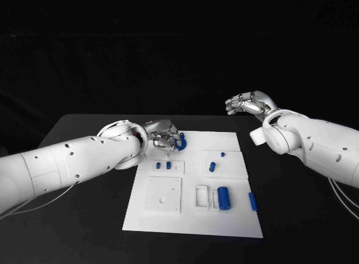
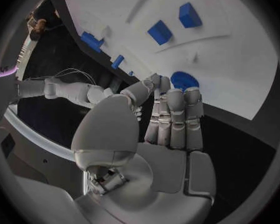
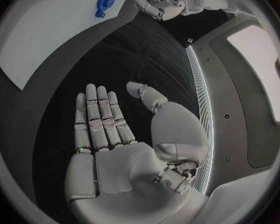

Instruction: Assemble the parts on the task board

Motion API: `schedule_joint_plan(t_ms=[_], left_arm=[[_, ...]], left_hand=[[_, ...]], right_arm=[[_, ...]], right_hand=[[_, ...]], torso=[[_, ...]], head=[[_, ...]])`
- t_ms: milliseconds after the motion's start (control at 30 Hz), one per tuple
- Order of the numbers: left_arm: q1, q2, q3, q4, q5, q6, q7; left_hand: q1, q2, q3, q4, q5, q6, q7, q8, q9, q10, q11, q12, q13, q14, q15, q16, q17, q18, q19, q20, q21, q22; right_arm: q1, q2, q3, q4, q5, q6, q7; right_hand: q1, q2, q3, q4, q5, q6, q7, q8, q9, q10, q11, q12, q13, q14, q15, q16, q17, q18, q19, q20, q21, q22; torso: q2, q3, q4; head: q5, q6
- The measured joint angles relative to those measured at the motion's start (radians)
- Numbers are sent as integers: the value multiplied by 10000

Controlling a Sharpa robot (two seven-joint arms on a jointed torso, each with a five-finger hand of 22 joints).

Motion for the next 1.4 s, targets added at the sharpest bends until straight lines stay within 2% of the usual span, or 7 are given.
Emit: schedule_joint_plan(t_ms=[167, 567, 1400], left_arm=[[0, -246, 0, 57, 128, 154, -19], [0, -446, -7, 60, 173, 471, -37], [-4, -527, -10, -221, 46, 852, -147]], left_hand=[[-12, -12, 44, -8, -5, -1, 1, 0, 0, 0, 0, 0, -1, 0, 0, 0, 10, 0, 0, 0, 0, 0], [-27, -27, 44, -8, 42, 22, -22, -18, 1, 1, -1, -36, 0, 0, 0, 0, 11, 0, 0, 1, 38, -2], [-41, -55, 68, -35, 40, 19, -18, -13, -9, 28, 24, -74, 8, -2, 2, 37, 26, 0, -3, 6, 77, 4]], right_arm=[[0, 2, 0, -6, 1, 6, 5], [0, 2, -1, 0, 3, 6, 29], [0, -6, -1, 6, 4, 5, 48]], right_hand=[[0, 0, -21, 21, 0, 0, 0, 0, -4, 0, 0, 0, 1, 0, 0, 0, 0, 0, 0, 0, 0, -3], [0, 0, -21, 21, 39, 0, 0, 0, -8, 0, 0, 0, 2, 0, 0, 0, -1, -2, -1, -1, 0, -8], [1, -1, -48, -7, 39, 0, 0, 0, -16, 0, 1, -1, 3, -1, -1, 0, -1, -1, -1, -1, -59, -7]], torso=[[3, -1, -10], [11, -11, -13], [12, 0, -30]], head=[[20, 8], [46, -18], [96, -59]])
